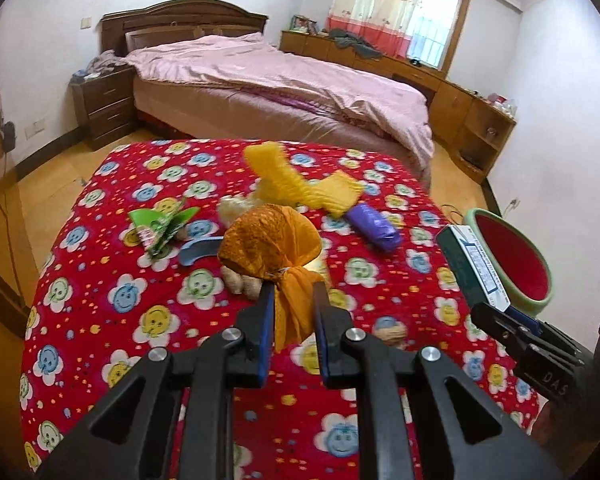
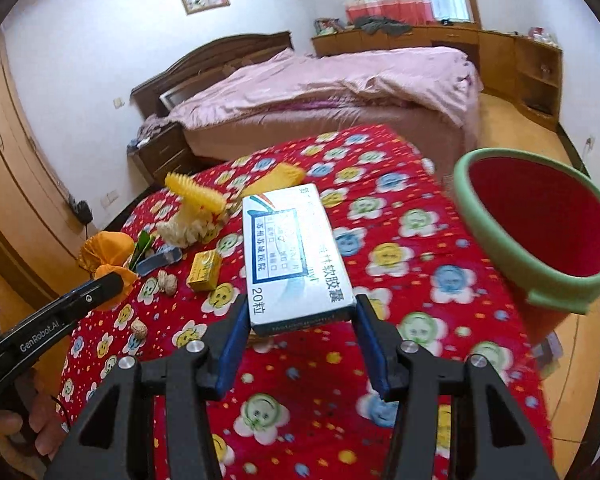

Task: Collect trash
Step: 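Carry both items to the red bucket and open both tools to drop them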

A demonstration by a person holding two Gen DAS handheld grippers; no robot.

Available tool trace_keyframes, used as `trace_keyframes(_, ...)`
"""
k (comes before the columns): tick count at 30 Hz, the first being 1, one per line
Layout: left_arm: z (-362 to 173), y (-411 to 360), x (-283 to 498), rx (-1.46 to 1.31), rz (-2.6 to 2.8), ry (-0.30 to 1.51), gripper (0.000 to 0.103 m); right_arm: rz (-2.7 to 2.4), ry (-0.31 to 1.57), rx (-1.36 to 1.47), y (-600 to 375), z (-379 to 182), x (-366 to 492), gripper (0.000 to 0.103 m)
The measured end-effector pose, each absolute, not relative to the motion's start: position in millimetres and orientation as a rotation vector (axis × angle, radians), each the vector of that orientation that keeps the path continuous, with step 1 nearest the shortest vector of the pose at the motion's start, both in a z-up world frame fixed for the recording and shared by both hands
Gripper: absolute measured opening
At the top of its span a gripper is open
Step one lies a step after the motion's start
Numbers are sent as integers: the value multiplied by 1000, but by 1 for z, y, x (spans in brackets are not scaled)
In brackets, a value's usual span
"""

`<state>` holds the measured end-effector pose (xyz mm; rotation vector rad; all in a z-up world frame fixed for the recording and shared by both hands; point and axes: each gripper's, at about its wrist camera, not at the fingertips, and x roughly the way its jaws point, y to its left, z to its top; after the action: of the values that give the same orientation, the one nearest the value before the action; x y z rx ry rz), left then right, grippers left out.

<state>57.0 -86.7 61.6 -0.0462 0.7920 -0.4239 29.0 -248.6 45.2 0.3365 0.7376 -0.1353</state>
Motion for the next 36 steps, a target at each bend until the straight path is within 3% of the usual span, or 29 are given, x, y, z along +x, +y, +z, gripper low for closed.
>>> trace_keyframes(15,79,-166,48,24,-614,803,17,-298,634,398,-315,71,-26,54)
trace_keyframes(36,76,-312,52,170,-833,804,17,-469,591,477,-419,62,-51,54)
